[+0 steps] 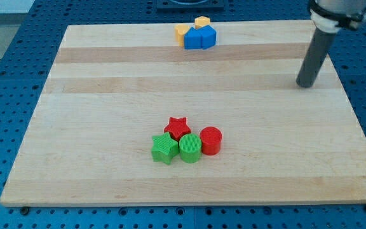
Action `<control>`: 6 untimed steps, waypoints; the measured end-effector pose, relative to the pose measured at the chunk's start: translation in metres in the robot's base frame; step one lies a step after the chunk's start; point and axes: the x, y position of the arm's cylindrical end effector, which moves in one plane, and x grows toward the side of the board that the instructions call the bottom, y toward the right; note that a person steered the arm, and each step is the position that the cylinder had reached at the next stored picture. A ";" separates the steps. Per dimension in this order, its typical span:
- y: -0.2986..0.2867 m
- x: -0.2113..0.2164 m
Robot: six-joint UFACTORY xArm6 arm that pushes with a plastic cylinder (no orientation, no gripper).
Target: Separate the group of green and red blocks from each other
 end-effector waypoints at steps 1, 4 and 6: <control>-0.040 0.065; -0.175 0.169; -0.249 0.135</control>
